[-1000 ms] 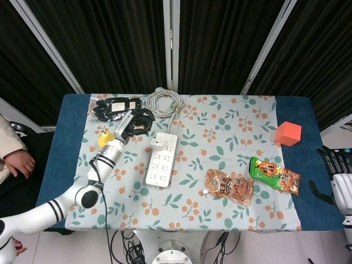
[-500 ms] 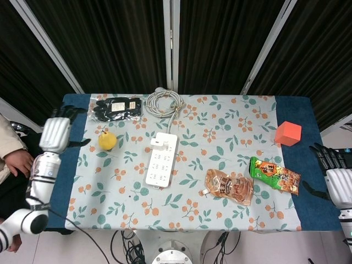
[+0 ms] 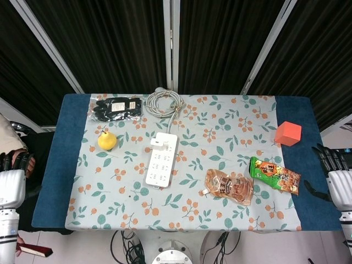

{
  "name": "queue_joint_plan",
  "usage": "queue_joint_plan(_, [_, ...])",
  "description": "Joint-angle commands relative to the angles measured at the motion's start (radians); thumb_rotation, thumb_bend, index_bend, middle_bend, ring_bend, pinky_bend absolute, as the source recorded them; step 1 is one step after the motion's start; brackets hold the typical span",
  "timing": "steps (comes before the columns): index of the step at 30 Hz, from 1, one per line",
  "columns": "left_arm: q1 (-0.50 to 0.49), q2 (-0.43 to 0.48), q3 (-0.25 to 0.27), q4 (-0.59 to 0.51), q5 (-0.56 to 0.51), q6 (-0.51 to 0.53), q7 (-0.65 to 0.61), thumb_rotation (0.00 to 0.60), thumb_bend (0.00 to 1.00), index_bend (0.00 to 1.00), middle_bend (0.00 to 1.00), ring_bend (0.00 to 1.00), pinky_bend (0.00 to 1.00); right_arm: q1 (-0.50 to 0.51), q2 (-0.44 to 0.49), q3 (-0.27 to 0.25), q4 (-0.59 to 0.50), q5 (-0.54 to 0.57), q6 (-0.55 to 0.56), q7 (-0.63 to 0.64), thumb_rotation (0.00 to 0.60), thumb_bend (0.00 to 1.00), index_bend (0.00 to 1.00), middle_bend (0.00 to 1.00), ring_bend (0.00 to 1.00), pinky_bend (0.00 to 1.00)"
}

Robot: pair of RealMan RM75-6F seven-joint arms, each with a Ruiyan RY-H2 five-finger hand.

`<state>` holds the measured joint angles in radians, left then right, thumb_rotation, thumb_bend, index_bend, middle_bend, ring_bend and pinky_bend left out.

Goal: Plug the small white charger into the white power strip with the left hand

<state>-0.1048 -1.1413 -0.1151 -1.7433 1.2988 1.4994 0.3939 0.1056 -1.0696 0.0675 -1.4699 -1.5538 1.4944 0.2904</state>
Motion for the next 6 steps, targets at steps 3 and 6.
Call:
queue_joint_plan(3, [0.058,-0.001,0.05,-0.032,0.091,0.087,-0.039,0.6,0.04,0.16,0.14,0.03,0.0,-0.025,-0.006,-0.012,-0.022,-0.004,0.029,-0.026,0.6,0.22,0.0,0.0,0.0,0.0])
queue_joint_plan(6, [0.073,-0.004,0.07,-0.026,0.142,0.112,-0.075,0.6,0.04,0.16,0.14,0.03,0.0,-0.033,-0.003,-0.018,-0.035,-0.006,0.035,-0.023,0.6,0.22,0.0,0.0,0.0,0.0])
